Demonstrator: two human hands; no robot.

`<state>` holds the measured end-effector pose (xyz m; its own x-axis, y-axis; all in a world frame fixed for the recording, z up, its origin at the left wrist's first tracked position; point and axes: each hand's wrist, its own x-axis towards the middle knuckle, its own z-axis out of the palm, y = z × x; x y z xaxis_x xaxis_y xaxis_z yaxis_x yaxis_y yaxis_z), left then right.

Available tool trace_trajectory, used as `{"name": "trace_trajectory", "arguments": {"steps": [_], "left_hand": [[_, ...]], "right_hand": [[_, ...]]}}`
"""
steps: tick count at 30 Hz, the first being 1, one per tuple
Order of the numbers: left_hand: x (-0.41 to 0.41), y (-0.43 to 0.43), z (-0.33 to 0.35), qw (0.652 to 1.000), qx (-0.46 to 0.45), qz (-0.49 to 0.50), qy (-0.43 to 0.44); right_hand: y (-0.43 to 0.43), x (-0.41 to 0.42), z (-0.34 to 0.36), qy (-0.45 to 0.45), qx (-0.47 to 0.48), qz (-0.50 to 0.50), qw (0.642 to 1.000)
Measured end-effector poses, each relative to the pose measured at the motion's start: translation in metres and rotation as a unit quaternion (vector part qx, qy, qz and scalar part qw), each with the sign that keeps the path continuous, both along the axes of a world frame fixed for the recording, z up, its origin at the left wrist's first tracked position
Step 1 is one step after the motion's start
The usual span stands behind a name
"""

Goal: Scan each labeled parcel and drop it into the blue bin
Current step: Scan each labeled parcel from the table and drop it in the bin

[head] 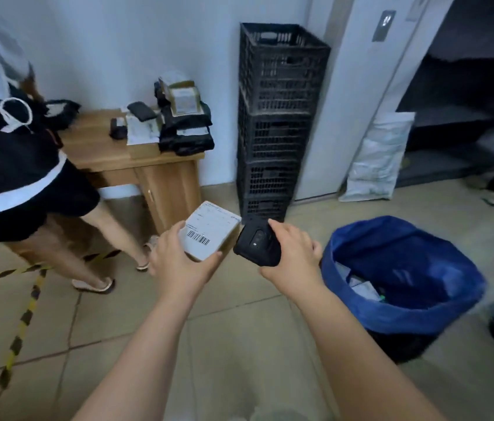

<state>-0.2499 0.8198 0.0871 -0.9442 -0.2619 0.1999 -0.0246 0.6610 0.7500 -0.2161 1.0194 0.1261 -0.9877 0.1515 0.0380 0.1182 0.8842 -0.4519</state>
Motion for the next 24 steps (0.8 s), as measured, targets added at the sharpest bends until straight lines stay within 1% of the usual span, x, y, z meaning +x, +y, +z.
{"name": "trace_trajectory", "arguments": {"steps": [3,6,10,14,17,20,22,24], "left_hand": [[-0.013,0.067,-0.01,0.998,-0.022,-0.059,-0.015],[-0.029,0.123,-0.021,0.989,-0.057,-0.132,-0.029],[-0.057,0.198,-0.035,0.965,-0.114,-0.233,-0.04],[-0.09,0.271,-0.053,0.935,-0.137,-0.322,-0.057],[-0.119,0.331,-0.067,0.904,-0.16,-0.392,-0.052],[-0.148,0.389,-0.079,0.855,-0.202,-0.476,-0.049],[-0.166,0.419,-0.086,0.83,-0.232,-0.506,-0.034],[-0.186,0.447,-0.095,0.813,-0.25,-0.524,-0.031]], "right_hand": [[0.058,0.003,-0.009,-0.012,-0.012,-0.046,0.999],[0.112,0.006,-0.02,-0.016,-0.05,-0.115,0.992],[0.175,0.008,-0.038,-0.041,-0.076,-0.206,0.975],[0.23,0.0,-0.059,-0.064,-0.092,-0.285,0.952],[0.272,-0.019,-0.07,-0.062,-0.115,-0.345,0.93],[0.316,-0.04,-0.074,-0.058,-0.127,-0.418,0.898],[0.342,-0.049,-0.076,-0.048,-0.133,-0.465,0.874],[0.366,-0.056,-0.079,-0.045,-0.138,-0.505,0.85]]}}
